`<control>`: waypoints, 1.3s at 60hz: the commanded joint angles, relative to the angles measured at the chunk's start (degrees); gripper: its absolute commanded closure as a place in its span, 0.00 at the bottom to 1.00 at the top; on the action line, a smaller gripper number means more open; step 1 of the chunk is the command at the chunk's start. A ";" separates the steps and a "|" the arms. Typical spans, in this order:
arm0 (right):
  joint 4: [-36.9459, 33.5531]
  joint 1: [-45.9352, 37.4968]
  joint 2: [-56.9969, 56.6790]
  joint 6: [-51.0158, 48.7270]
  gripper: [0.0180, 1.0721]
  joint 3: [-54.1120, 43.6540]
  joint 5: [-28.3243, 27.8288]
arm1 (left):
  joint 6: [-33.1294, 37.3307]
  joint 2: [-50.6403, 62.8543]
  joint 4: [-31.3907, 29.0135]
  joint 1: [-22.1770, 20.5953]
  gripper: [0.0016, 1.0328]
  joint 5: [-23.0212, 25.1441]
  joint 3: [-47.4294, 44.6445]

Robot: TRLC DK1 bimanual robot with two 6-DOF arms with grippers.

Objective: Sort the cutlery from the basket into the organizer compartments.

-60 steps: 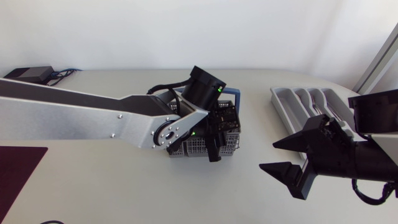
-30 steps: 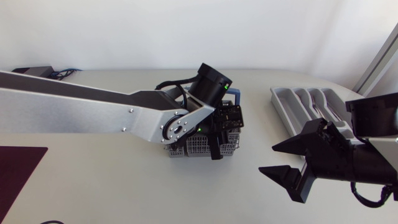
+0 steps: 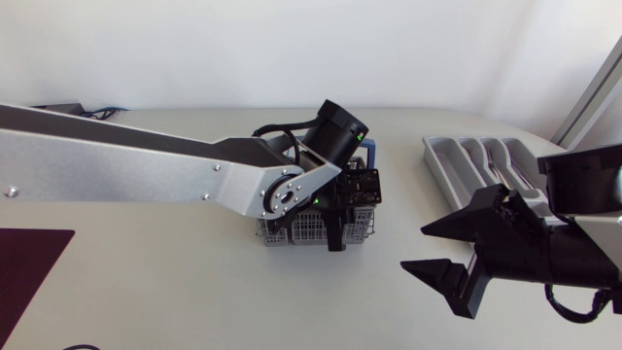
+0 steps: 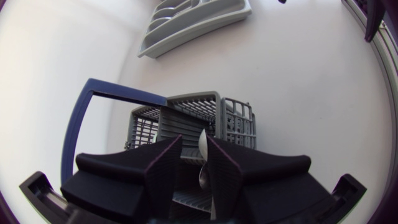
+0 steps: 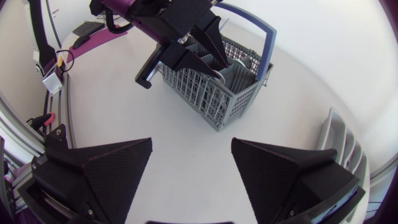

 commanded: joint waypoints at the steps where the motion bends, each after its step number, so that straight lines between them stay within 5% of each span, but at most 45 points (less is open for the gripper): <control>1: 0.26 0.34 -0.05 0.09 0.13 -1.80 -0.10 | 1.50 1.73 -1.61 -0.36 0.77 0.67 1.47; 24: 0.44 1.04 -0.13 0.53 0.13 -2.24 -0.10 | 2.91 2.00 -2.75 -0.27 0.97 1.55 1.29; 78: 1.58 4.47 -4.35 1.59 0.13 -2.51 2.62 | -1.22 -15.93 -4.42 -1.15 0.97 1.73 -3.54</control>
